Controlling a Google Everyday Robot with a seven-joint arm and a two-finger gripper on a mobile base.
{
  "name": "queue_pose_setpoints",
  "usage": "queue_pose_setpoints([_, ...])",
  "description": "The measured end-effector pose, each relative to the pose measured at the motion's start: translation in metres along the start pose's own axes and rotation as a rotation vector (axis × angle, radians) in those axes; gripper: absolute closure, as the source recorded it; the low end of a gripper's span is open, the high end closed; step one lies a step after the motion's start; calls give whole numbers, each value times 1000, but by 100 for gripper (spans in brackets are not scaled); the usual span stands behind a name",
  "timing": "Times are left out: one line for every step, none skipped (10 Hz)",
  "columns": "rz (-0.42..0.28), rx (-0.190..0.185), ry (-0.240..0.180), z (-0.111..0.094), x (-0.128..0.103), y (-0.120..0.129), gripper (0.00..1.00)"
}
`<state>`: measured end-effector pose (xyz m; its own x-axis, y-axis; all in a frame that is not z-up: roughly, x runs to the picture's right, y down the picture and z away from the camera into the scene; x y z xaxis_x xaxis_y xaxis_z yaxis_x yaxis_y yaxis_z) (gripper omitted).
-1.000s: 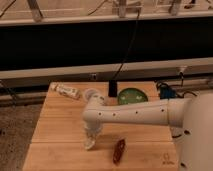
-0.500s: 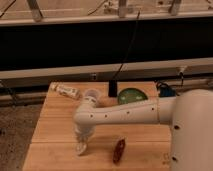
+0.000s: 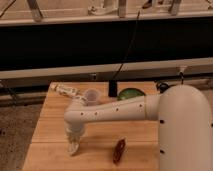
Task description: Wipe the white sponge on the table
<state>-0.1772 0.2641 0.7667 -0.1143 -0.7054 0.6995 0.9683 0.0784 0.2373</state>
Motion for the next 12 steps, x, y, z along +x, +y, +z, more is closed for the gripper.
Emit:
queue_pose_setpoints([-10,-1,5,-3,5,-4,100])
queue_pose_setpoints([-17,1,12,-6,12,-7,100])
queue_pose_setpoints([-27,0,18,-9,19,-12,100])
queue_pose_setpoints([-33,2,24,-10,27,-16,100])
queue_pose_setpoints([-33,-1,28,-10,36,-16,100])
queue_pose_setpoints([-31,-3,33,-10,44,-16,100])
queue_pose_setpoints([-24,-7,39,-10,59,-13,100])
queue_pose_setpoints([-16,-10,46,-9,70,-12,100])
queue_pose_setpoints([-12,-15,47,-9,75,-11,100])
queue_pose_setpoints([-3,-20,50,-8,84,-10,100])
queue_pose_setpoints([7,-26,49,-6,89,-7,100])
queue_pose_setpoints([20,-27,51,-5,94,-3,100])
